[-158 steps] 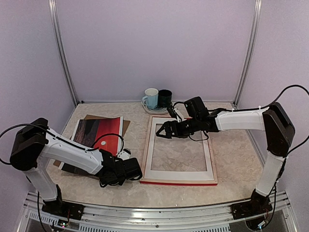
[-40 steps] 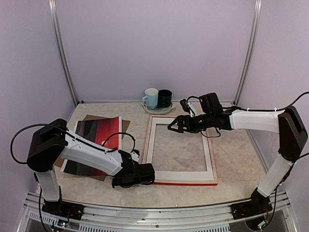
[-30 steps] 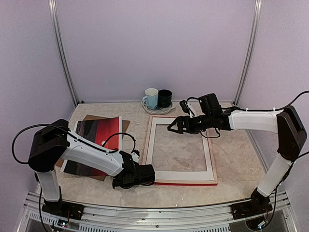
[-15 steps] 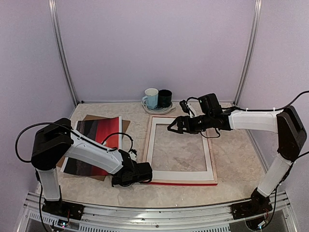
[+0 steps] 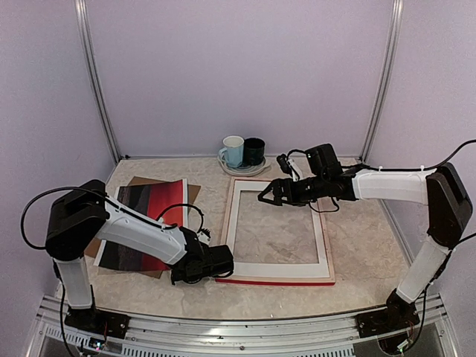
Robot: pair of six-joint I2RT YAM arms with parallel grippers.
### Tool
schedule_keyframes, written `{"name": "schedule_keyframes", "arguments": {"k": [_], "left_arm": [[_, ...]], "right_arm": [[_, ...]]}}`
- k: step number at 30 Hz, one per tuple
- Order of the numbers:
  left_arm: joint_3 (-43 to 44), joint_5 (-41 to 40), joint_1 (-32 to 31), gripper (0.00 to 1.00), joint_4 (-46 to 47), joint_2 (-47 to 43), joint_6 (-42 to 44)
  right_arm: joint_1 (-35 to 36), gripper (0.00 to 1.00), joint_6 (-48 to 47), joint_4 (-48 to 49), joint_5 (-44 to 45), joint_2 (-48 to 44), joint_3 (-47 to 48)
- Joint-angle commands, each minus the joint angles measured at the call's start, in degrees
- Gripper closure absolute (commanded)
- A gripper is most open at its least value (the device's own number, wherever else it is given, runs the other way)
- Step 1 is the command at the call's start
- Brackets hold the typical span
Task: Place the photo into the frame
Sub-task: Pick up the photo from the backboard, then turn over the photo.
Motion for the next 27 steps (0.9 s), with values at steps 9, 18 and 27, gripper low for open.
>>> {"name": "schedule_keyframes", "arguments": {"k": [9,18,27], "left_arm": [[4.05,1.01,-1.72,1.0,0.58,-10.97,0.74],[8.17,3.24,-3.67,1.0,1.47,-16.0,3.03],[11.67,7.21,-5.06,1.0,4.63,-19.37,5.75]], "right_arm": [[-0.99,0.01,-1.4,-2.7,1.64,-3.7,0.37],[-2.63,0.01,-1.73,-3.4,2.05,-6.21,-1.34],[-5.07,0.01,-2.05,-3.71,2.12,-9.28,-3.52]]}}
